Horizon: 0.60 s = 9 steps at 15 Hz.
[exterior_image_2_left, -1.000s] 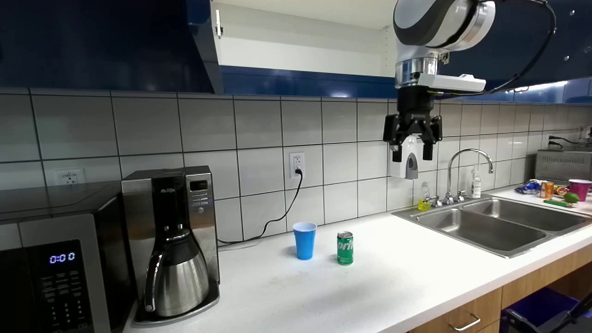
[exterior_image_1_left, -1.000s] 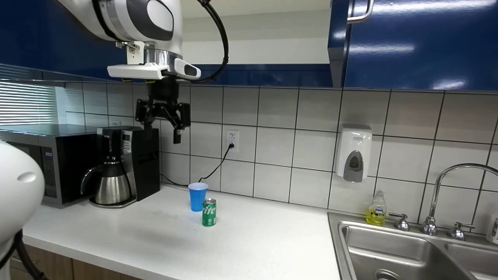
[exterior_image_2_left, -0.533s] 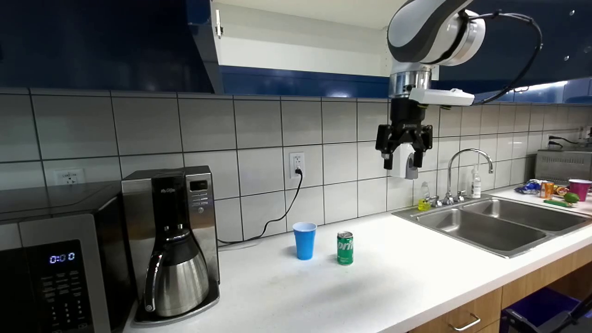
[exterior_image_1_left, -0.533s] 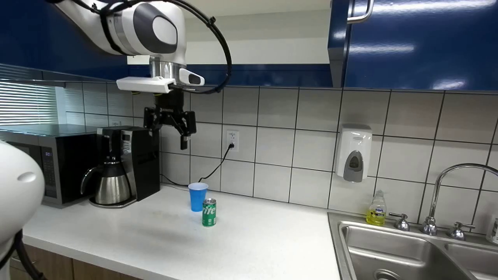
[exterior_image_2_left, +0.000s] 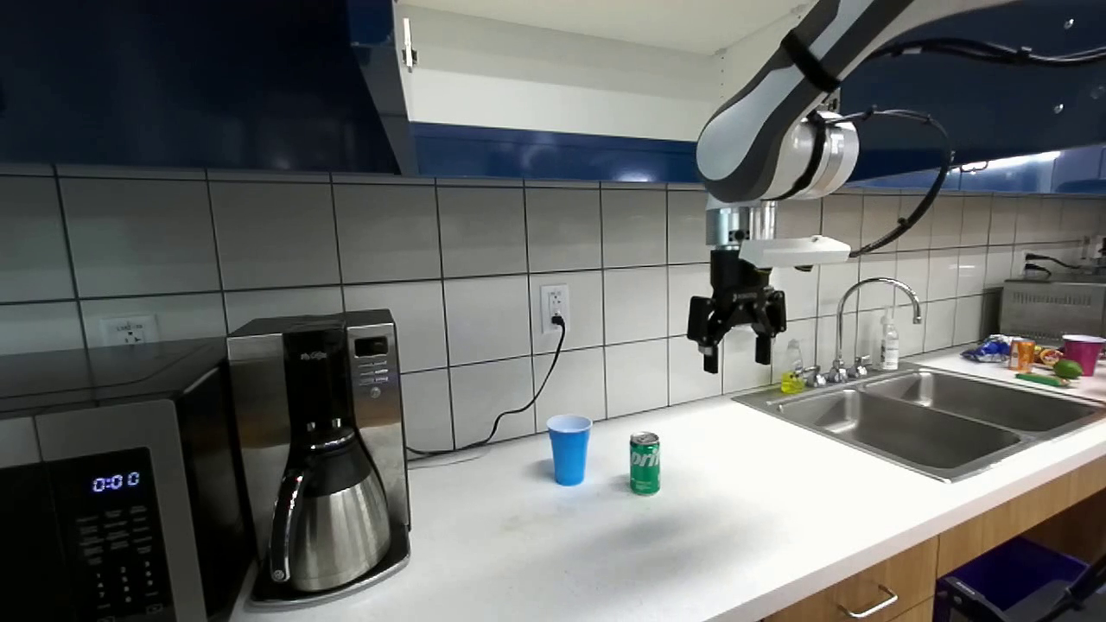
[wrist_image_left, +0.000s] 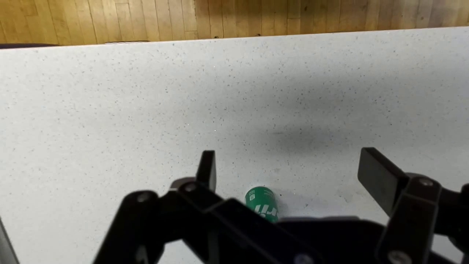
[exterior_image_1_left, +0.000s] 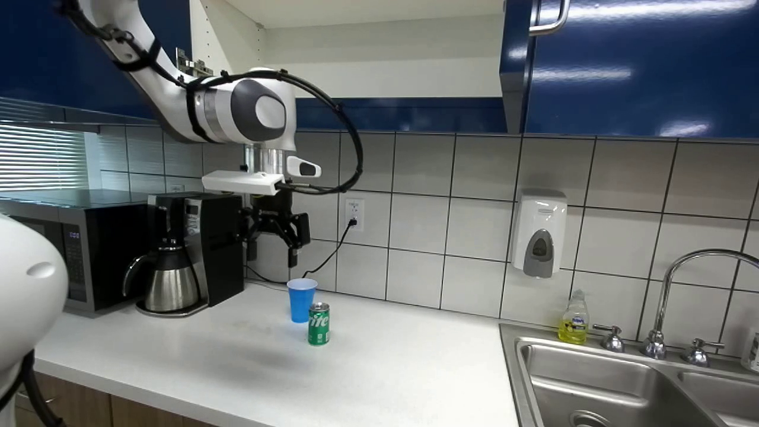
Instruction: Put the green can inside the cabinet
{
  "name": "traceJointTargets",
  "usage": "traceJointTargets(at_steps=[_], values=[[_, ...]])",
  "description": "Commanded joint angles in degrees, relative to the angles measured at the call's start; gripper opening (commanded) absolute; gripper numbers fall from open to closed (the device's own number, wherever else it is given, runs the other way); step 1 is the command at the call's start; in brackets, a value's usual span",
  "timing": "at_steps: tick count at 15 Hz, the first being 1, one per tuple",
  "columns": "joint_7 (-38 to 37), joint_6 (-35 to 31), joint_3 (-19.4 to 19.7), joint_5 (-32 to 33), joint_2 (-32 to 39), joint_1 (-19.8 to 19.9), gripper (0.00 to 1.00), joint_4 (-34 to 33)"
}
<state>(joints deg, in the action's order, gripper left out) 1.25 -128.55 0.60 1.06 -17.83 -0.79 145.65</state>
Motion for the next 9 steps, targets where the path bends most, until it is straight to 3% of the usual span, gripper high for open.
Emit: traceJointTargets(at_steps=[1, 9], values=[[-1.0, -5.7, -0.7, 2.8, 7.1, 0.9, 1.00, -1.3], [-3.3, -21.2, 0.4, 5.0, 21.6, 1.1, 1.00, -3.8]])
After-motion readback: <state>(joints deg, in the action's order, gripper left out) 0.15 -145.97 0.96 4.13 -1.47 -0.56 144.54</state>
